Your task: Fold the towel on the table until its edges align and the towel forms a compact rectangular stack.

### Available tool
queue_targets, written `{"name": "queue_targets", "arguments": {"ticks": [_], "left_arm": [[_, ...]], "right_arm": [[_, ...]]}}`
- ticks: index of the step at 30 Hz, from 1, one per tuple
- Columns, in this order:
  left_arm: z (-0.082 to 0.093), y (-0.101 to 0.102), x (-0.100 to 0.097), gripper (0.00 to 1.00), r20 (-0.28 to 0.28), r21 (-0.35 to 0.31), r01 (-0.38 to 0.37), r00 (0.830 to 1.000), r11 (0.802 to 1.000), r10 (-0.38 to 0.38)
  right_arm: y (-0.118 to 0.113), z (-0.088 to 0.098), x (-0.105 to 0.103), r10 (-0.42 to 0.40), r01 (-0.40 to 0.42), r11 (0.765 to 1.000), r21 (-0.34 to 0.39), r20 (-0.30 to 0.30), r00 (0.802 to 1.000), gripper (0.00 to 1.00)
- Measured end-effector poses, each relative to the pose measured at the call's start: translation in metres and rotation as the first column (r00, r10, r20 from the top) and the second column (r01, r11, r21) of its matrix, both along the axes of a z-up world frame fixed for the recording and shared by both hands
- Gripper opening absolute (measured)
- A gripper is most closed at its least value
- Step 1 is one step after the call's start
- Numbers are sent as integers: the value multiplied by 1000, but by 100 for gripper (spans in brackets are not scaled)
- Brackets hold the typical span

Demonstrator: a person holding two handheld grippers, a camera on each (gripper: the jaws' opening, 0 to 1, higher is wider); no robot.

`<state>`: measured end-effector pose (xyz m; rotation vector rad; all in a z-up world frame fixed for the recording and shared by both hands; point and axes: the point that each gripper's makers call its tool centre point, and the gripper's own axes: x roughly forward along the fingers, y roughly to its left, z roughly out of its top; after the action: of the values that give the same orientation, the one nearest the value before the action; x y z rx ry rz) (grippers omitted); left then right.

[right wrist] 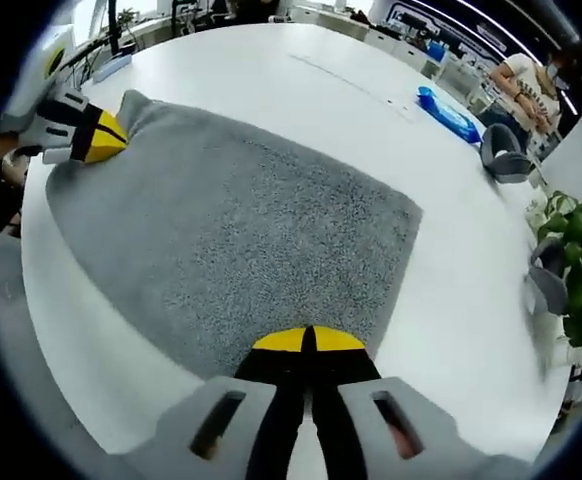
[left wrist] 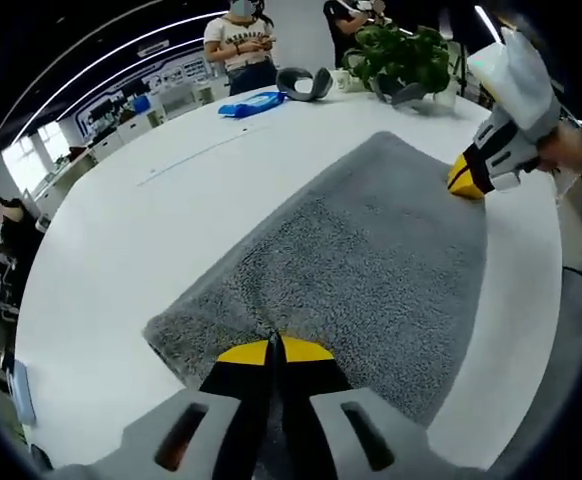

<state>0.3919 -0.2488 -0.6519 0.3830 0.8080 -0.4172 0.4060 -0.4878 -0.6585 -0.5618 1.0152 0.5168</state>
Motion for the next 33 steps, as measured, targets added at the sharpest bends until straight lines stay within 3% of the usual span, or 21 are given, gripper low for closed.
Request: {"name": "queue_targets", "arguments": {"ticks": [19, 24, 33], "left_arm": [[1, -11, -30, 2, -30, -18, 2, 1000, 1000, -3], [0, -15, -37, 2, -24, -9, 22, 999, 1000, -23], [0, -22, -46, 2, -52, -2, 53, 997, 999, -53]], "right_arm": [[-1, -1, 23, 40, -41, 999, -14, -61, 997, 0], [-2, -1, 28, 8, -5, 1000, 26, -91, 996, 0], [0, -1, 37, 14, -12, 1000, 20, -93, 996, 0]]}}
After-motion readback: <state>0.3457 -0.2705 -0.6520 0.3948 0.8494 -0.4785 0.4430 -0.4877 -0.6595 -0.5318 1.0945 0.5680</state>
